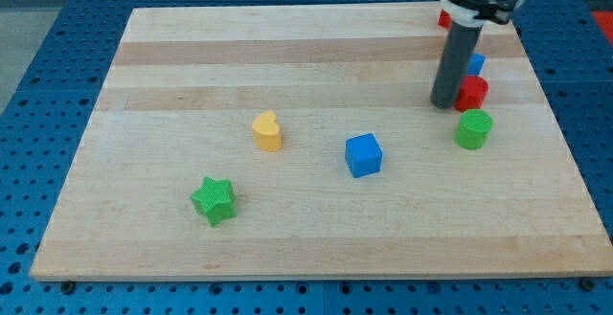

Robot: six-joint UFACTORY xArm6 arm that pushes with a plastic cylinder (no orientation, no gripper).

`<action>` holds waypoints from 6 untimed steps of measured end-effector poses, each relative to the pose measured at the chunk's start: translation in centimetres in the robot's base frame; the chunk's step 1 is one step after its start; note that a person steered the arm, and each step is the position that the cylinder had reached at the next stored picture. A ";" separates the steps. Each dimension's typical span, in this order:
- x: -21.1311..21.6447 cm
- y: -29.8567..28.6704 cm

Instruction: Adjust the green circle vertically to the red circle

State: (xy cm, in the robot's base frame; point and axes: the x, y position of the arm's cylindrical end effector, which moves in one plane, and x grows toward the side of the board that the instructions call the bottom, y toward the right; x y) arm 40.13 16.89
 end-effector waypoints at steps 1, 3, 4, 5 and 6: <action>0.0 0.5; 1.3 -2.2; 2.6 -3.0; 5.9 -3.0; 6.7 -1.6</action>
State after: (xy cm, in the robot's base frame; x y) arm 46.81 15.32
